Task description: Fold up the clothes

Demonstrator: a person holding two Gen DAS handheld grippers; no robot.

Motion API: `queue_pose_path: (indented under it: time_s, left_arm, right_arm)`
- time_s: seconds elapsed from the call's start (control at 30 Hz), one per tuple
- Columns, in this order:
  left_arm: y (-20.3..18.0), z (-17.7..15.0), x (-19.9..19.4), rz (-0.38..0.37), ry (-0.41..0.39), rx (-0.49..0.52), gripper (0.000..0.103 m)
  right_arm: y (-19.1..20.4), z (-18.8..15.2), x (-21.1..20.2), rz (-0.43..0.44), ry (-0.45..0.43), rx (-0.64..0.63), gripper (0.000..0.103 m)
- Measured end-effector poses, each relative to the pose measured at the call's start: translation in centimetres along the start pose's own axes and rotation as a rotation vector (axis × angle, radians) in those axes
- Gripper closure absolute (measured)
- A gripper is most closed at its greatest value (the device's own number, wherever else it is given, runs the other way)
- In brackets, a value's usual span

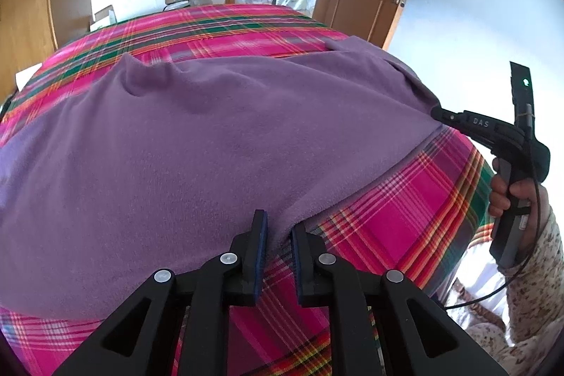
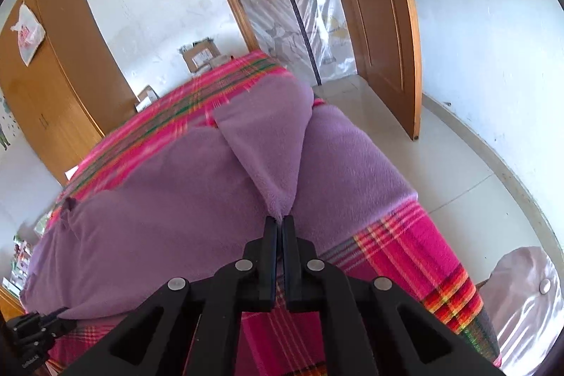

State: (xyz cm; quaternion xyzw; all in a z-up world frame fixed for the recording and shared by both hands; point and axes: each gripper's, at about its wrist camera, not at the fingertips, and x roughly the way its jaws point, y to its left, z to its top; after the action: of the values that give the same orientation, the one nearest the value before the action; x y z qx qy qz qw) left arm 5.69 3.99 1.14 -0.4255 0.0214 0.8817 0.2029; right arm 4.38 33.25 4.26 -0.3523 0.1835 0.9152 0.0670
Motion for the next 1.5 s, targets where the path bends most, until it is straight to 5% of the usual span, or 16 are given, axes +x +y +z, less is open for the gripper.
queue_pose_path:
  time_s: [0.07, 0.37, 0.67, 0.9, 1.2, 1.5]
  left_arm:
    - [-0.3, 0.2, -0.3, -0.018, -0.008, 0.019, 0.077]
    - [-1.3, 1.7, -1.5, -0.104, -0.044, 0.082, 0.076]
    - [-2.8, 4.2, 2.5, -0.127, 0.036, 0.068, 0.076]
    - [-5.4, 5.3, 4.5, -0.184, 0.079, 0.122, 0.076]
    - [-6.4, 6.5, 5.7, -0.207, 0.099, 0.116, 0.076]
    - [-6.9, 7.0, 6.4, -0.213, 0.094, 0.126, 0.076]
  right_arm:
    - [0.1, 0.0, 0.0, -0.012, -0.001, -0.019, 0.100]
    - [0.7, 0.2, 0.0, -0.035, 0.016, -0.095, 0.095]
    - [0.1, 2.1, -1.5, 0.006, -0.029, -0.105, 0.075]
    - [2.2, 6.0, -0.1, -0.026, -0.072, -0.247, 0.074]
    - [5.9, 10.6, 6.8, 0.033, 0.070, -0.396, 0.074]
    - [8.2, 10.6, 11.1, 0.048, 0.181, -0.497, 0.074]
